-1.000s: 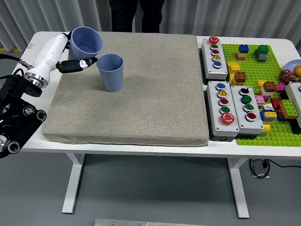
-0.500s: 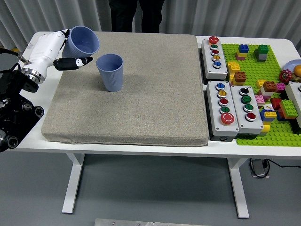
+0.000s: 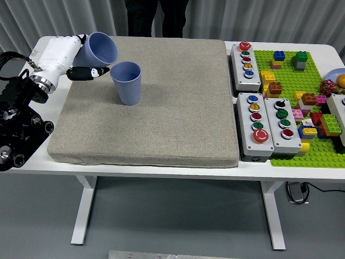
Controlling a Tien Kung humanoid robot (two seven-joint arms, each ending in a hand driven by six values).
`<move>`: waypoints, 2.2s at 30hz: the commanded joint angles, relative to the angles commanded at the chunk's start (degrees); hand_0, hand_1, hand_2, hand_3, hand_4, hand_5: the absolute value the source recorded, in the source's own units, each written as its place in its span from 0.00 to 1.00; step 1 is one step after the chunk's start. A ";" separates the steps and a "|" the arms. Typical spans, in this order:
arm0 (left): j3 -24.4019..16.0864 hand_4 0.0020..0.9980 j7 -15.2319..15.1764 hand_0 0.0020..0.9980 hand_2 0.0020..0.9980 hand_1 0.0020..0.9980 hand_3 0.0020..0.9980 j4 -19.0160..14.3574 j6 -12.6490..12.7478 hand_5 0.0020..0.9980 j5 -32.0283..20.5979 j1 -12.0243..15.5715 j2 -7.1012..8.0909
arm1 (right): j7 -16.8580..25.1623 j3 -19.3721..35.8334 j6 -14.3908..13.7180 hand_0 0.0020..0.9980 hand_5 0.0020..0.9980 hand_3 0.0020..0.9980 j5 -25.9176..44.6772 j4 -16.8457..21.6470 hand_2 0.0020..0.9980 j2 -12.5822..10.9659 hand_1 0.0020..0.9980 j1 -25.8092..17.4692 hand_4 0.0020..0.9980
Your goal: Pick cup pour cup place
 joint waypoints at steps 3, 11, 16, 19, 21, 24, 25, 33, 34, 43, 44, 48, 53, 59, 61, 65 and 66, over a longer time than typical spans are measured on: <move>0.55 0.81 0.16 0.53 0.53 0.48 0.51 -0.02 -0.10 0.47 0.23 -0.30 0.09 | 0.00 -0.02 0.03 0.69 0.15 0.57 0.02 -0.01 0.59 -0.01 0.64 0.00 0.00; 2.72 0.80 0.50 0.53 0.53 0.48 0.51 0.77 0.01 0.47 2.45 -1.75 0.66 | -0.02 -0.02 0.07 0.69 0.15 0.57 -0.14 0.00 0.59 -0.06 0.64 0.05 0.00; 4.10 0.80 0.85 0.53 0.53 0.48 0.51 1.08 0.06 0.47 4.06 -2.65 1.41 | -0.05 -0.09 0.05 0.69 0.15 0.57 -0.17 0.01 0.59 -0.07 0.64 -0.09 0.00; 5.41 0.80 1.25 0.53 0.53 0.48 0.51 0.92 0.44 0.47 5.30 -3.31 2.04 | -0.12 -0.02 0.07 0.69 0.15 0.57 -0.35 0.03 0.59 -0.04 0.64 -0.21 0.00; 6.30 0.80 1.44 0.53 0.53 0.48 0.51 0.84 0.59 0.47 5.88 -3.76 2.49 | -0.14 0.01 0.08 0.69 0.15 0.57 -0.44 0.04 0.59 -0.03 0.64 -0.30 0.00; 7.09 0.80 1.20 0.53 0.52 0.48 0.51 0.73 0.30 0.47 5.59 -4.20 3.06 | -0.14 0.03 0.11 0.69 0.15 0.57 -0.53 0.04 0.59 -0.06 0.64 -0.43 0.00; 7.20 0.80 1.21 0.53 0.52 0.48 0.51 0.74 0.25 0.47 5.66 -4.30 3.17 | -0.12 0.00 0.11 0.69 0.15 0.57 -0.49 0.03 0.59 -0.08 0.64 -0.47 0.00; 9.24 0.80 1.68 0.53 0.52 0.48 0.51 0.65 0.47 0.47 6.83 -6.03 4.17 | -0.02 -0.08 0.14 0.69 0.15 0.57 -0.34 0.01 0.59 -0.19 0.64 -0.41 0.00; 9.49 0.80 1.75 0.53 0.52 0.48 0.51 0.65 0.49 0.47 6.98 -6.20 4.29 | -0.01 -0.10 0.13 0.69 0.15 0.57 -0.32 0.01 0.59 -0.19 0.64 -0.40 0.00; 12.09 0.80 2.13 0.53 0.52 0.48 0.50 0.85 1.06 0.47 7.78 -7.89 5.45 | 0.01 -0.17 0.09 0.69 0.15 0.57 -0.10 0.00 0.59 -0.28 0.64 -0.24 0.00; 12.41 0.80 2.19 0.53 0.52 0.48 0.50 0.96 1.22 0.47 7.78 -8.18 5.43 | 0.01 -0.16 0.09 0.69 0.15 0.57 -0.11 0.00 0.59 -0.29 0.64 -0.21 0.00; 12.99 0.80 2.48 0.53 0.52 0.48 0.50 1.07 1.48 0.47 8.14 -8.58 5.44 | 0.01 -0.17 0.07 0.69 0.15 0.57 -0.08 -0.01 0.59 -0.31 0.64 -0.18 0.00; 14.33 0.79 2.86 0.53 0.52 0.47 0.50 1.11 1.70 0.47 8.97 -9.42 5.81 | 0.04 -0.35 0.03 0.69 0.15 0.57 0.26 -0.02 0.59 -0.36 0.64 0.08 0.00; 16.92 0.80 3.42 0.53 0.51 0.47 0.50 1.12 2.11 0.47 9.67 -10.97 6.19 | 0.07 -0.49 -0.03 0.69 0.14 0.57 0.54 -0.03 0.59 -0.39 0.64 0.16 0.00; 17.78 0.80 3.54 0.53 0.51 0.47 0.50 1.00 2.22 0.47 9.83 -11.51 6.32 | 0.06 -0.50 -0.04 0.69 0.14 0.57 0.59 -0.03 0.59 -0.39 0.64 0.15 0.00; 18.74 0.80 3.78 0.53 0.51 0.47 0.50 0.88 2.33 0.47 10.32 -12.33 6.45 | 0.03 -0.53 -0.04 0.69 0.14 0.57 0.63 -0.03 0.59 -0.39 0.64 0.16 0.00; 18.89 0.80 3.85 0.53 0.51 0.47 0.50 0.87 2.39 0.47 10.43 -12.44 6.48 | 0.04 -0.56 -0.05 0.69 0.14 0.57 0.67 -0.03 0.59 -0.40 0.64 0.16 0.00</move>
